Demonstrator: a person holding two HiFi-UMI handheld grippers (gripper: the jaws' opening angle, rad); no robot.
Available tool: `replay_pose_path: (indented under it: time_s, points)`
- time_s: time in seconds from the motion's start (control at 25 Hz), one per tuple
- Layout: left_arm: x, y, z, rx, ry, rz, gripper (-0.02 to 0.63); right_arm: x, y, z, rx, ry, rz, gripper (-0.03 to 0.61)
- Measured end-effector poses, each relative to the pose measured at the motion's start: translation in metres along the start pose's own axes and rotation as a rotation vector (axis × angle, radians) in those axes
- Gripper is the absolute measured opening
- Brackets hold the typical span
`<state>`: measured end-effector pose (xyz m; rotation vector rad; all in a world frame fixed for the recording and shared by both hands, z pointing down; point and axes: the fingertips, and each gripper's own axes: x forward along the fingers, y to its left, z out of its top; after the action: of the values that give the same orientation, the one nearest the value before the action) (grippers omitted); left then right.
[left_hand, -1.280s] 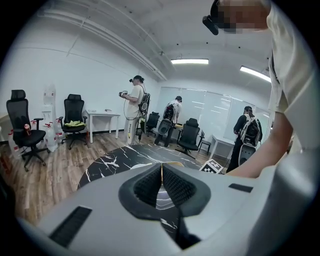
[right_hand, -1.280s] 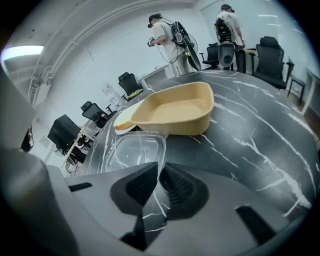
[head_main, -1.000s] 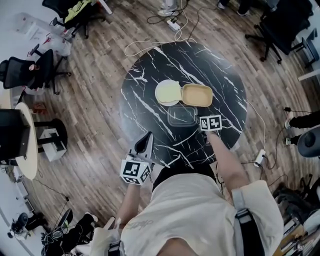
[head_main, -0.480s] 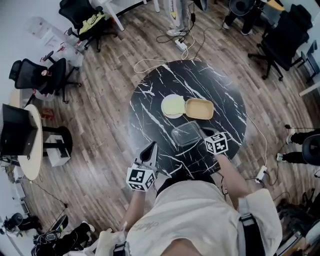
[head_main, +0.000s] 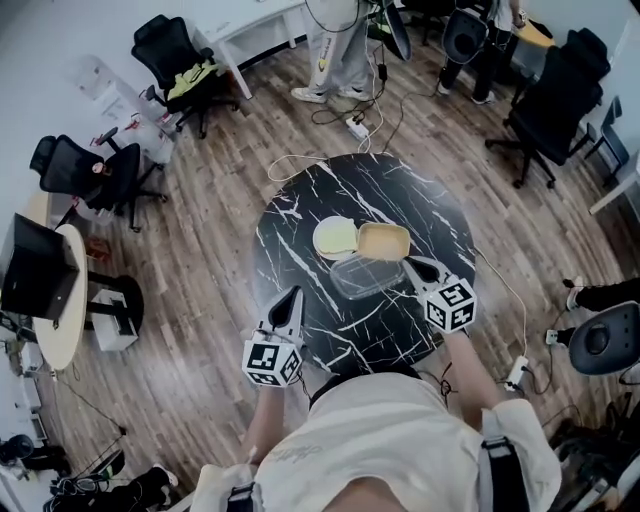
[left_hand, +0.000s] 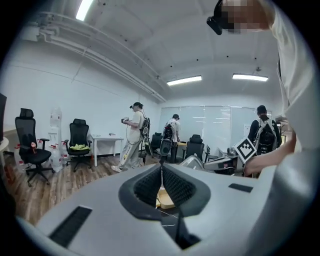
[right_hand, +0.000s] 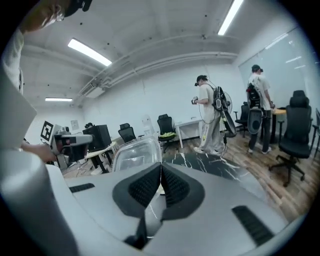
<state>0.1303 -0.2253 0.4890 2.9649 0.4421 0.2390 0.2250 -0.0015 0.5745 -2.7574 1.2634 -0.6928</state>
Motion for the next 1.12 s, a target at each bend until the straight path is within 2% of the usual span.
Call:
replay_pose_path:
  time_s: [0.2,0.48,0.68,0.96,1.12]
  points:
    - [-0.003,-0.018,0.024,0.021,-0.045,-0.004,0.025,-0.034,0.005,0.049,-0.037,-0.117,0.027,0.009]
    - [-0.004,-0.044,0.052,0.051,-0.089,-0.053,0.025,-0.073,0.018,0.100,-0.116,-0.247,0.041,0.009]
    - [-0.001,-0.047,0.066,0.049,-0.123,-0.048,0.025,-0.089,0.021,0.118,-0.184,-0.292,0.045,0.009]
    - [-0.004,-0.053,0.079,0.064,-0.142,-0.055,0.025,-0.103,0.024,0.130,-0.200,-0.321,0.042,0.009]
    - [-0.007,-0.058,0.074,0.064,-0.129,-0.065,0.025,-0.106,0.025,0.129,-0.189,-0.322,0.035,0.009]
